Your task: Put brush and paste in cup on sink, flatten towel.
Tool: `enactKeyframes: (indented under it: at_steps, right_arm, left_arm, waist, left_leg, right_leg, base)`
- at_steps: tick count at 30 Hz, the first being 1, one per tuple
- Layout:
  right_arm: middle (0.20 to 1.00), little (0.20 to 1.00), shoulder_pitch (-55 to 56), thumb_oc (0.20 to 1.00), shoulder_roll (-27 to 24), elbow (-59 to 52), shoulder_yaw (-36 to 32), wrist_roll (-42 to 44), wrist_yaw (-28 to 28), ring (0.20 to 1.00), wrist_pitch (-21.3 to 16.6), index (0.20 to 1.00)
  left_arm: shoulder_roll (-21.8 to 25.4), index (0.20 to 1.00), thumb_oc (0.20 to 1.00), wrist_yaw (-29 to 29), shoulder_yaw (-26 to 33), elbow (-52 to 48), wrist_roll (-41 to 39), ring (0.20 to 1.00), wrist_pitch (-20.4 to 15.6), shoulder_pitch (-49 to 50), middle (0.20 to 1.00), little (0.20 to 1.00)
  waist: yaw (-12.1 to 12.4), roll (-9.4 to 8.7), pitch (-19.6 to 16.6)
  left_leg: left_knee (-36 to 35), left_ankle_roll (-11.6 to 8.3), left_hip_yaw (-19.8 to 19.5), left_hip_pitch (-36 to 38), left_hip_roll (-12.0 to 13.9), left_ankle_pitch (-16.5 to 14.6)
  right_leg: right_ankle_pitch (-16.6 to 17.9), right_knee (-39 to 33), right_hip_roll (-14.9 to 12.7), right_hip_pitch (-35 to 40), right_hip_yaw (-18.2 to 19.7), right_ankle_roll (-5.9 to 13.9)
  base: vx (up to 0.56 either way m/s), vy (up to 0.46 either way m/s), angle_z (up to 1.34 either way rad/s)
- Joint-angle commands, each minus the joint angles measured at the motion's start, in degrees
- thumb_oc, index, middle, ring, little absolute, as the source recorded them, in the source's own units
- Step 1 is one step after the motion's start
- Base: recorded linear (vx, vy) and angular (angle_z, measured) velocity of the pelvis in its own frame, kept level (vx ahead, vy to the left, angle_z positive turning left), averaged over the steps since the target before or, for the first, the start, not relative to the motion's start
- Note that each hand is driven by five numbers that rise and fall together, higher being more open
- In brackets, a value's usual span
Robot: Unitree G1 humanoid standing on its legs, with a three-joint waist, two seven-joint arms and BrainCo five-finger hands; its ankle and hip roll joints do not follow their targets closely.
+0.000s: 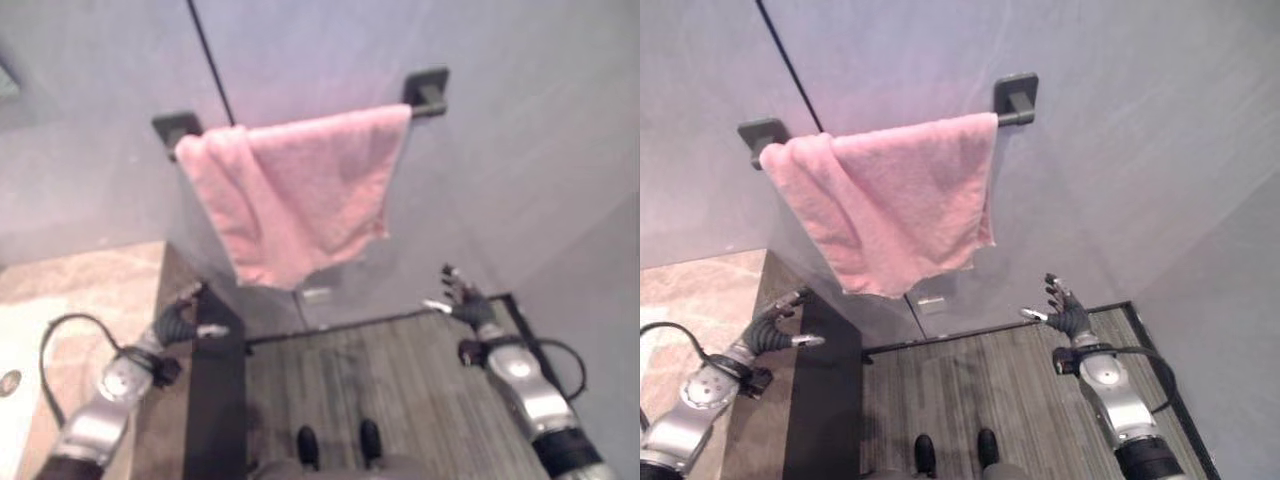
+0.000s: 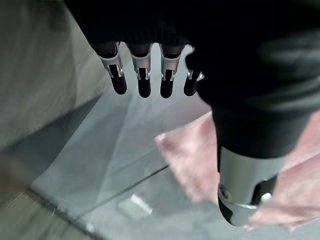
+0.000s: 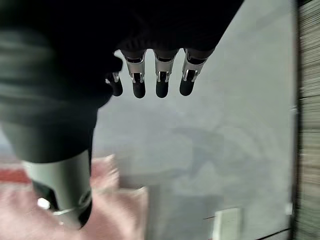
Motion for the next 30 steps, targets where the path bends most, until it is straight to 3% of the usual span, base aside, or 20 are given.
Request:
enactKeyframes:
  at_steps: [1,4,9,12,13,16,22,30]
  right_arm:
    - [1.000,1.000,0.5,1.000,1.6,2.4,-1.7,0.8,0.0,1.000,-2.4,1.000]
    - [1.000,1.000,0.5,1.000,2.1,9.3,-0.8,0.7,-0.1,1.000,-2.6,1.000]
    - [1.000,1.000,-3.0,1.000,3.2,28.1,2.8,-1.3,-0.2,1.000,-2.2,1.000]
    - [1.000,1.000,-5.8,1.000,4.0,36.4,5.0,-2.8,-0.4,1.000,-1.4,1.000]
    - [1.000,1.000,-7.3,1.000,5.5,44.1,7.0,-5.2,-0.2,1.000,-1.1,1.000]
    - [1.000,1.000,-9.3,1.000,8.8,56.3,7.9,-8.0,-0.2,1.000,0.1,1.000]
    - [1.000,1.000,-7.5,1.000,11.8,69.1,2.2,-8.6,-0.5,1.000,3.5,1.000]
    - [1.000,1.000,-2.6,1.000,13.1,67.7,1.0,-7.2,2.0,1.000,2.5,1.000]
  left_arm:
    - [-2.0,1.000,1.000,0.5,-3.5,5.8,-1.8,1.000,-1.8,-4.3,1.000,1.000]
    - [-6.1,1.000,1.000,0.8,-7.7,14.3,-2.6,1.000,-1.6,-7.1,1.000,1.000]
    - [-12.6,1.000,1.000,4.6,-13.7,31.2,3.8,1.000,-0.6,-13.4,1.000,1.000]
    - [-15.7,1.000,1.000,6.2,-15.2,41.0,4.5,1.000,-0.1,-16.3,1.000,1.000]
    - [-18.5,1.000,1.000,8.3,-15.8,50.2,5.6,1.000,0.5,-18.7,1.000,1.000]
    - [-21.4,1.000,1.000,11.0,-15.6,60.1,8.4,1.000,2.0,-21.0,1.000,1.000]
    - [-22.4,1.000,1.000,12.0,-13.0,67.6,10.7,1.000,3.0,-19.5,1.000,1.000]
    - [-20.9,1.000,1.000,10.2,-5.7,70.5,6.3,1.000,2.8,-13.9,1.000,1.000]
  waist:
    - [-1.3,-2.06,-1.9]
    - [-2.1,-2.17,-1.9]
    - [-2.8,-2.63,-2.0]
    - [-2.9,-2.90,-2.1]
    - [-3.0,-3.23,-2.5]
    - [-3.2,-3.78,-3.2]
    - [-3.5,-3.87,-4.5]
    - [-3.4,-4.11,-4.8]
  left_leg:
    - [0.9,1.42,1.0,2.5,-0.2,-7.0]
    - [0.9,1.30,1.1,2.4,-0.1,-6.9]
    - [0.9,1.01,0.9,2.0,0.1,-6.7]
    - [0.9,0.81,0.9,1.7,0.3,-6.4]
    - [0.9,0.65,0.8,1.5,0.4,-6.3]
    - [0.9,0.37,0.6,1.3,0.7,-6.2]
    - [0.9,0.06,0.7,1.6,1.0,-6.4]
    - [0.9,-0.45,1.2,1.7,1.3,-6.1]
  right_leg:
    - [-6.8,0.2,-1.6,3.0,-0.6,2.69]
    - [-6.7,0.2,-1.4,2.9,-0.5,2.65]
    - [-6.5,0.2,-1.2,2.5,-0.6,2.47]
    - [-6.4,0.2,-1.0,2.3,-0.7,2.31]
    - [-6.4,0.2,-0.9,2.3,-0.7,2.12]
    - [-6.5,0.2,-0.6,2.3,-0.9,1.82]
    - [-6.8,0.2,-0.2,2.6,-1.0,1.54]
    - [-6.9,0.2,0.1,2.6,-0.9,1.39]
  base:
    - [-0.02,-0.003,-0.08]
    - [-0.01,-0.005,-0.05]
    - [-0.01,-0.007,0.00]
    - [-0.02,-0.026,-0.01]
    - [-0.04,-0.067,0.01]
    - [-0.03,-0.063,0.01]
    - [0.00,-0.036,0.02]
    - [0.02,-0.022,-0.01]
